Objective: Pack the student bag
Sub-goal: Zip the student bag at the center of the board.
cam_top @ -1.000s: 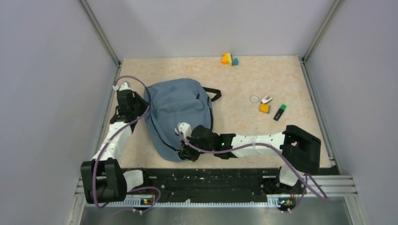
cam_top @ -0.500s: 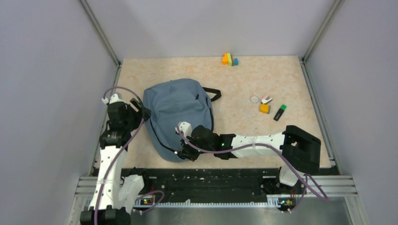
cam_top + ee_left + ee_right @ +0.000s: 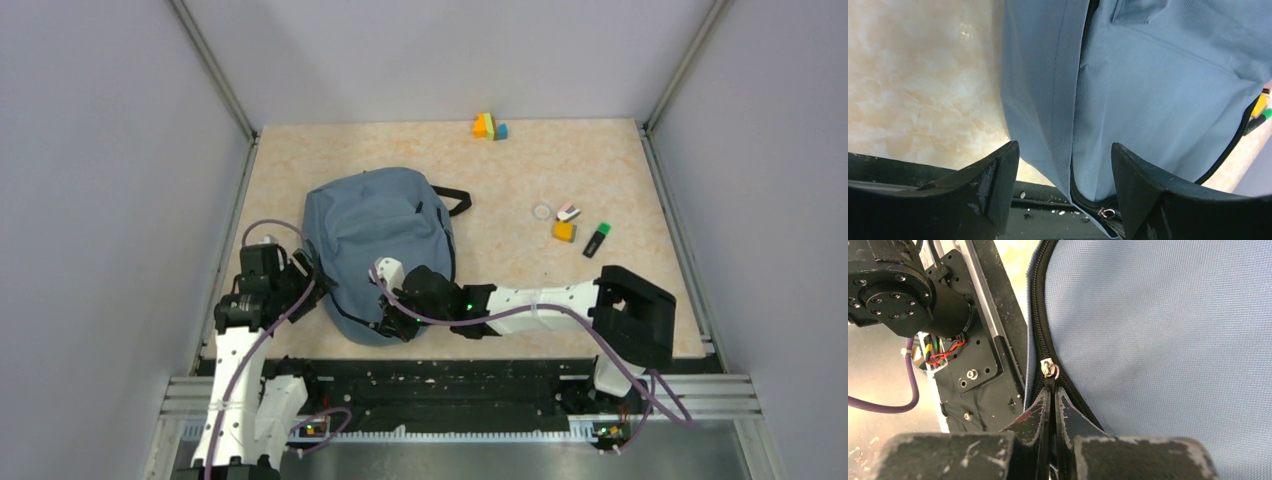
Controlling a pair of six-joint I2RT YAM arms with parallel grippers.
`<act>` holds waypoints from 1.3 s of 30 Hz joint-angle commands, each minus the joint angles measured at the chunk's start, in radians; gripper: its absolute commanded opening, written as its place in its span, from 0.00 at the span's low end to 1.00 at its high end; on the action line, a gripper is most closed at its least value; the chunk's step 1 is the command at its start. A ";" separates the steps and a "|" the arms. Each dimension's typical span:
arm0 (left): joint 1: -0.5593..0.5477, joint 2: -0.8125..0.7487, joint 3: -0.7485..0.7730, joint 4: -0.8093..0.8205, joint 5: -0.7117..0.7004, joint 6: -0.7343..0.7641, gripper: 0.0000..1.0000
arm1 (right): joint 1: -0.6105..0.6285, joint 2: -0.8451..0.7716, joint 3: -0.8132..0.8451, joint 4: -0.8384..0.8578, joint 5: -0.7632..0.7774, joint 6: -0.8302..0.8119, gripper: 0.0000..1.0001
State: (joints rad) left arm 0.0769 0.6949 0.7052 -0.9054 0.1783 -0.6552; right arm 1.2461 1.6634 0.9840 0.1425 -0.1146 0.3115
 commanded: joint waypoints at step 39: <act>-0.003 0.553 0.283 0.480 -0.015 0.070 0.00 | 0.004 -0.191 -0.145 -0.066 0.184 0.061 0.00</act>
State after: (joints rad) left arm 0.0559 1.1751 0.8528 -0.7319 0.3237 -0.6277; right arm 1.2446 1.5291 0.8722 0.1440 0.0864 0.3454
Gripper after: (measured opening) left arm 0.038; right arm 0.009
